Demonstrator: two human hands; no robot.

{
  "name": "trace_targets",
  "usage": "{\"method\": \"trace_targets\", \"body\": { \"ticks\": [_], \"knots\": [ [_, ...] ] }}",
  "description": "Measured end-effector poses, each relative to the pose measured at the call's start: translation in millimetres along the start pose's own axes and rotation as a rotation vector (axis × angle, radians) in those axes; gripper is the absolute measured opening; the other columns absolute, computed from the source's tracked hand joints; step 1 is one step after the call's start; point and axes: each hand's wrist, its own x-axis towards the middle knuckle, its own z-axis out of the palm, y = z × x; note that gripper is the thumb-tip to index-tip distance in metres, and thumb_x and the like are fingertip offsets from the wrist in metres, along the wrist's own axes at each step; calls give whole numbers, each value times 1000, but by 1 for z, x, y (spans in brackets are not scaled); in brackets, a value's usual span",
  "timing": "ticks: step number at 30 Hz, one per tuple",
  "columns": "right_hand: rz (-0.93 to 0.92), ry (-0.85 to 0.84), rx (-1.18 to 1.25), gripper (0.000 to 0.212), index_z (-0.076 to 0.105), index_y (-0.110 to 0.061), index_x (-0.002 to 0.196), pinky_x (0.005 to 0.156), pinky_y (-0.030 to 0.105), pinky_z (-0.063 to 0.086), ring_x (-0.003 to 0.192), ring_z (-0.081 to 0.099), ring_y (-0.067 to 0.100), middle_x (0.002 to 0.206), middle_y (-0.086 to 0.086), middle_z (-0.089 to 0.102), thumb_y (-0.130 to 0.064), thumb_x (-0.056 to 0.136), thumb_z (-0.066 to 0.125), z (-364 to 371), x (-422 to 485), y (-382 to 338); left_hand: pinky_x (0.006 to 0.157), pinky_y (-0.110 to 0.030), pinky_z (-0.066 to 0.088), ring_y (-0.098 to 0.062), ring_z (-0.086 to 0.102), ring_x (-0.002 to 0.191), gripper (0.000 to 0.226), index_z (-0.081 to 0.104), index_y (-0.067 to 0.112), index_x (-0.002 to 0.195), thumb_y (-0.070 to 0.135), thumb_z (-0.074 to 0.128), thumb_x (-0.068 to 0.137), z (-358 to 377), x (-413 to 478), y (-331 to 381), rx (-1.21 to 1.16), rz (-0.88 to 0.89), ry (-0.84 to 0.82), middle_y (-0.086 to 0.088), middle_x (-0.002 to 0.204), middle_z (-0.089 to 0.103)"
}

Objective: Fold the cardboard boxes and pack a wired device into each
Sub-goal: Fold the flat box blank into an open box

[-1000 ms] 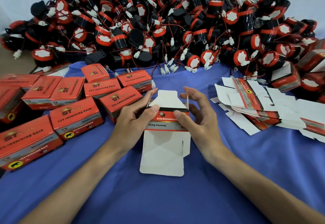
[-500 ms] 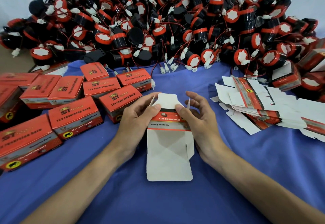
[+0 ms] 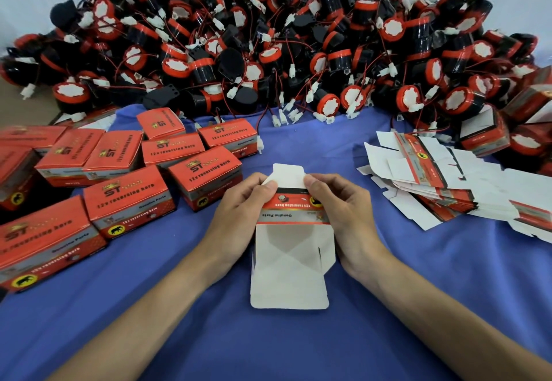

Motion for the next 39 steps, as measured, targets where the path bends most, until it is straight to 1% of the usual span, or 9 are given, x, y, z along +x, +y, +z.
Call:
{"method": "trace_targets", "body": {
  "ticks": [4,11,17,21,27,30,32,36,39],
  "knots": [
    [-25,14,-49,22,67,-15,67,67,34,50,68,62,19,67,1,66,-17,89,65,0,0,0,71,-27,52,-15,65,76,25,63,12,85,29,50,98,3,-2,2,-56,-56,25,-13,86,67],
    [-107,-84,-147,39,62,-15,57,60,27,45,63,56,14,64,1,62,-30,93,57,0,-4,1,74,-27,53,-12,68,81,24,73,26,90,36,51,92,4,-6,8,-83,60,50,-1,89,72],
    [-454,-104,-270,16,68,-29,93,68,10,45,89,62,1,100,-2,67,-39,91,56,1,-11,-11,79,-9,36,4,47,86,25,60,6,89,20,43,102,-4,-6,12,485,789,232,5,87,48],
    [-935,-166,-400,33,66,2,105,85,17,45,102,61,15,116,19,59,-25,97,48,-8,-11,-18,100,-20,37,-9,46,111,23,48,6,93,24,39,104,-13,-3,7,595,1203,246,-8,104,43],
    [-1118,-139,-469,29,61,0,107,96,35,47,118,57,33,116,25,55,-23,99,46,-12,-9,-6,106,-33,32,-23,38,129,44,42,17,104,58,28,99,0,-3,-9,399,904,216,-10,131,30],
    [-1038,-195,-436,26,64,4,104,99,45,46,124,51,37,117,21,54,-18,97,50,-12,-6,-1,93,-21,37,-5,46,115,42,36,27,105,66,27,95,-1,0,-12,285,702,74,11,130,40],
    [-971,-231,-398,23,69,5,91,101,41,44,128,48,34,119,19,54,-12,93,54,-9,-7,0,84,-15,36,2,46,100,32,35,33,103,64,29,96,-4,2,-12,287,678,106,25,115,43],
    [-830,-227,-317,21,58,-12,75,100,18,36,127,47,12,130,10,48,-23,93,52,0,-15,1,86,-20,39,-7,49,105,27,41,28,105,54,37,98,-3,1,-13,316,742,160,7,115,45],
    [-633,-197,-175,17,50,-21,103,98,17,38,133,42,11,139,1,42,-27,88,54,3,-19,3,88,-26,41,-13,52,106,14,43,20,102,32,45,96,-2,0,-15,328,810,176,-2,114,48]
  ]
}}
